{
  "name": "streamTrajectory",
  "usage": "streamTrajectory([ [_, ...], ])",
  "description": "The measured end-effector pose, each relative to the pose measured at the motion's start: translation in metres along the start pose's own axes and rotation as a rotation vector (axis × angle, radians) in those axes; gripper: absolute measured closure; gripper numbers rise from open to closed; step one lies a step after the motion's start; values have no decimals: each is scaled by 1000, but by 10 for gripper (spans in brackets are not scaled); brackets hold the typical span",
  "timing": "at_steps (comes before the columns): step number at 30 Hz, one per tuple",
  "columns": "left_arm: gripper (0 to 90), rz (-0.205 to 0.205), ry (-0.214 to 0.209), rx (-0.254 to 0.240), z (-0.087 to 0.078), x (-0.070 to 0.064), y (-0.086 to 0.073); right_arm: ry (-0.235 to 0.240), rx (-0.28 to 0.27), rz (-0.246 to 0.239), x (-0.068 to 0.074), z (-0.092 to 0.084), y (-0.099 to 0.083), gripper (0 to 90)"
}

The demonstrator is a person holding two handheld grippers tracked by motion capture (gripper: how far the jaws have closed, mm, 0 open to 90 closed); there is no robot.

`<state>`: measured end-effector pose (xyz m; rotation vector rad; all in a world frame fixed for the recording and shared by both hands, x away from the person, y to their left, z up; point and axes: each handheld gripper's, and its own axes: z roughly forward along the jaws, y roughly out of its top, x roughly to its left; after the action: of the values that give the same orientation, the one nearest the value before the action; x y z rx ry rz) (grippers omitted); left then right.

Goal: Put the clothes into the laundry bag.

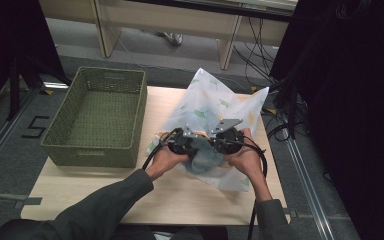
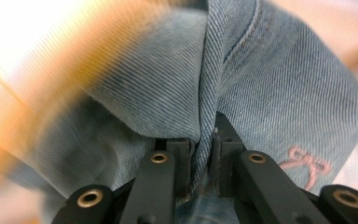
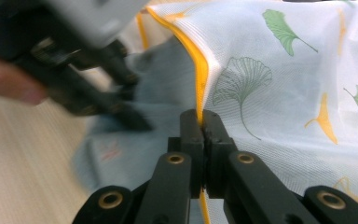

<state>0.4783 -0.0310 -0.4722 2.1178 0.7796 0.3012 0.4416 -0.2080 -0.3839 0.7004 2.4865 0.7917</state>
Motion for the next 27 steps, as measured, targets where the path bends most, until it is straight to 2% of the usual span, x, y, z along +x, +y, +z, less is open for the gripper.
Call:
streamTrajectory([
  [2, 802, 15, 34, -29, -5, 7, 17, -5, -8, 1, 2, -1, 1, 898],
  [4, 777, -24, 63, -65, -1, 13, 24, 4, -7, -5, 2, -2, 1, 898],
  [5, 758, -22, 82, -37, 10, 18, 19, 4, -14, -18, 1, -1, 1, 898],
  [6, 723, -22, 82, -37, 10, 18, 19, 0, 9, 13, 3, -2, 0, 898],
  [7, 684, -41, 75, -7, 17, 21, 13, -7, 10, 9, 2, 0, -2, 898],
  [8, 628, -81, 56, 7, 23, 24, 0, -1, 21, -10, 1, 2, -4, 898],
  [9, 584, -98, 45, 2, 22, 24, -5, -2, 18, -7, 0, 4, -6, 897],
  [11, 461, -99, 30, 11, 19, 25, -7, 0, 26, 0, 0, 6, -8, 898],
  [12, 461, -99, 16, 24, 14, 25, -9, 6, 34, 1, -2, 7, -10, 897],
  [13, 388, -98, 14, 27, 7, 26, -9, 4, 42, 28, -1, 7, -12, 897],
  [14, 301, -107, -3, 23, -5, 26, -8, 2, 49, 34, -2, 6, -13, 897],
  [15, 274, -107, -3, 23, -5, 26, -8, 2, 49, 34, -2, 6, -13, 897],
  [16, 274, -97, -13, 25, -13, 26, -8, 17, 53, 33, -3, 5, -13, 897],
  [18, 229, -78, -11, 24, -27, 23, -11, 11, 40, 39, -2, 4, -12, 897],
  [20, 218, -85, -53, 36, -38, 17, -19, 3, 35, 39, -1, 3, -12, 896],
  [21, 210, -68, -52, 40, -43, 11, -27, -9, 29, 28, -1, 3, -12, 897],
  [22, 195, -68, -52, 40, -43, 11, -27, 9, 39, 31, 0, 3, -12, 897],
  [24, 187, -58, -75, 51, -44, 2, -36, -4, 35, 28, 2, 2, -12, 897],
  [25, 180, -8, -92, 79, -40, -10, -42, 7, 33, 23, 2, 3, -11, 896],
  [26, 170, -8, -92, 79, -40, -10, -42, 12, 44, 30, 3, 1, -11, 897],
  [27, 170, -7, -95, 77, -36, -17, -44, 12, 44, 30, 3, 1, -11, 897],
])
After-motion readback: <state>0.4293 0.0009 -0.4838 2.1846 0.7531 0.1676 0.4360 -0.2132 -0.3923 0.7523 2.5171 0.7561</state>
